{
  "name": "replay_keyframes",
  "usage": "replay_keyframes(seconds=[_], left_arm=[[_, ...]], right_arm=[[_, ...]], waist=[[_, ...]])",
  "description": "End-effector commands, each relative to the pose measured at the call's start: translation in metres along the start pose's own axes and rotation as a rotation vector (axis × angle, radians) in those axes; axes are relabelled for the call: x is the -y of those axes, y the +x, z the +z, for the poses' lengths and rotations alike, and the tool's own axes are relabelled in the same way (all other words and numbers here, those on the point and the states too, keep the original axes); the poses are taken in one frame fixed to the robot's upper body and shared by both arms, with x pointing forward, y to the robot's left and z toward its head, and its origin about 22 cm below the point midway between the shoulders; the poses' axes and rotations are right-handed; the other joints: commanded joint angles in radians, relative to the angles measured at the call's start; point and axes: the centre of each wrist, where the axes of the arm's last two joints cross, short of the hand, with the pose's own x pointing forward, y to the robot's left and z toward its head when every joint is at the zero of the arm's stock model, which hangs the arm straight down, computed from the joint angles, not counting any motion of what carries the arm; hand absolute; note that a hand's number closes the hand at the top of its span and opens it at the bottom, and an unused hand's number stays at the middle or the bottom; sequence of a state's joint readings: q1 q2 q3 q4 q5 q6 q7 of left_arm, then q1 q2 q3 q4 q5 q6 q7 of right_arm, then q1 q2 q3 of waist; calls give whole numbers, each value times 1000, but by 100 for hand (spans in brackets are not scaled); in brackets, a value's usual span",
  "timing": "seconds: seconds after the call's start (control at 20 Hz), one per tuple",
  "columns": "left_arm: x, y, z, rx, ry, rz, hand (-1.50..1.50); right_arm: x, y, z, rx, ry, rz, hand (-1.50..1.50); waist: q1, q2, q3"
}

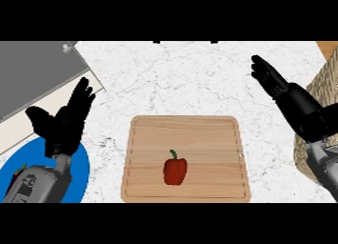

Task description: Pick the bell pepper from the cutting board and place it in the basket

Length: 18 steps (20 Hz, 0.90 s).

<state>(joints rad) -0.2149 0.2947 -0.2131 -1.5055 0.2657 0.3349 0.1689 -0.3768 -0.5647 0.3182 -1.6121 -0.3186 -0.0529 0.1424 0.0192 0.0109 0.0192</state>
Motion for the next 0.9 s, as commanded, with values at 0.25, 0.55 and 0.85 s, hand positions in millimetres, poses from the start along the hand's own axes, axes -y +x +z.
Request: replay_keyframes(seconds=[0.25, 0.55, 0.85], left_arm=[[-31, 29, 4, 261, -198, -276, 0], [-34, 31, -1, 219, -268, -235, 0], [-37, 17, 1, 217, -245, -248, 0]], right_arm=[[-81, -36, 17, 1, -222, -82, 150], [-239, -27, 26, 268, -74, 53, -150], [-257, -40, 11, 96, -271, 322, -150]], waist=[[-23, -18, -20], [0, -14, -21], [-39, -26, -27]])
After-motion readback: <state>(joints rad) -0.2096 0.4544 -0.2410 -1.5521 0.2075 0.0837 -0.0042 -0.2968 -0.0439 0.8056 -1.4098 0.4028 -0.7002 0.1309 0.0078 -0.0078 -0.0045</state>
